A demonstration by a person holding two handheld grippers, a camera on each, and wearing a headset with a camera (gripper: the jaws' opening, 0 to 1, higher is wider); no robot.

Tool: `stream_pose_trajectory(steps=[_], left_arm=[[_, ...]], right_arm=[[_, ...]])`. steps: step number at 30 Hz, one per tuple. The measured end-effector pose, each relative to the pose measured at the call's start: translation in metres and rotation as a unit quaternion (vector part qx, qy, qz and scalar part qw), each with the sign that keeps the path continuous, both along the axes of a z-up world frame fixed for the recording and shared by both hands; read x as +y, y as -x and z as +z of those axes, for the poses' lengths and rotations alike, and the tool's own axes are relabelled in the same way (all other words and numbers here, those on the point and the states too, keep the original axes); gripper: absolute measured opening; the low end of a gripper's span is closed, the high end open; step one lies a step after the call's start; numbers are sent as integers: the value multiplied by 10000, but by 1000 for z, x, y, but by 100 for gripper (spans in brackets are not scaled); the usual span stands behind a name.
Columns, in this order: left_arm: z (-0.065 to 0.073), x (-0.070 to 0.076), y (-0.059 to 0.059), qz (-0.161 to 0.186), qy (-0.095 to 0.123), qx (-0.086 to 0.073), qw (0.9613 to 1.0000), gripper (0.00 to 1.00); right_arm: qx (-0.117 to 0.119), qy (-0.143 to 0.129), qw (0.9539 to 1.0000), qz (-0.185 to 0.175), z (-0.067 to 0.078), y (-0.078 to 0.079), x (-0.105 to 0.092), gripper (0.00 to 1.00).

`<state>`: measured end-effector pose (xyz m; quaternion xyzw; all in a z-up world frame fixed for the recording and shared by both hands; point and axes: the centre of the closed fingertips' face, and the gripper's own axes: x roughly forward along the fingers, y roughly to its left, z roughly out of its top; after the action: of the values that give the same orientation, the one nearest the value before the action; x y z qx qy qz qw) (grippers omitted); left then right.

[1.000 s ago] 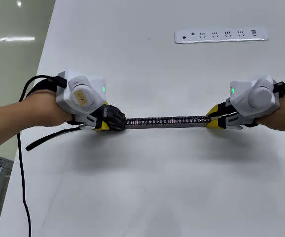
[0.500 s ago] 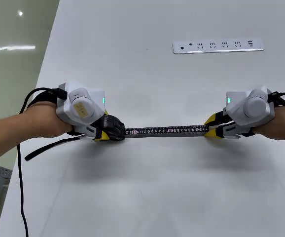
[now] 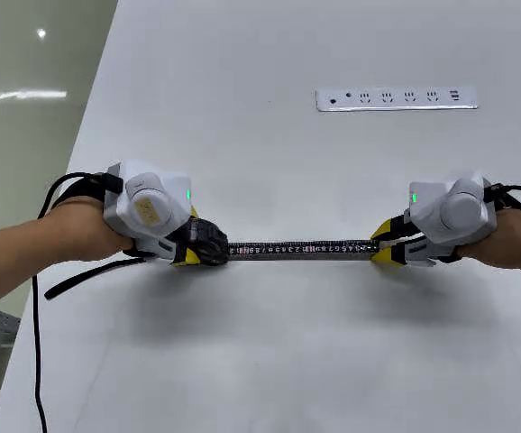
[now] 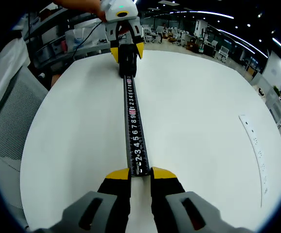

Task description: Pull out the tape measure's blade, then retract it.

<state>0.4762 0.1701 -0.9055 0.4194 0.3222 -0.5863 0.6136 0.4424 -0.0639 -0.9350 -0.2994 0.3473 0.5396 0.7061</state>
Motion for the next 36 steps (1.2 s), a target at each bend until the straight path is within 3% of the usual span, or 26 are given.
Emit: stream_pose_trajectory(steps=[7,10,24,36], left_arm=[[-1,-1,-3,135,134,-72,9998,35],[1,-3,-6,309,307,-56,9990,36],[10,0,-6,599,352,-94,9975,46],[13,7,-8,922,405,-148,9948,56]], right_arm=[[12,93,9999,-105,0,-1,-1,15],[16,104,9998,-162,0,-1,-1,15],[77,-28,9968,-793,0,-7,-6,20],[87,-189,9935,-1123,5,-11,-9,21]])
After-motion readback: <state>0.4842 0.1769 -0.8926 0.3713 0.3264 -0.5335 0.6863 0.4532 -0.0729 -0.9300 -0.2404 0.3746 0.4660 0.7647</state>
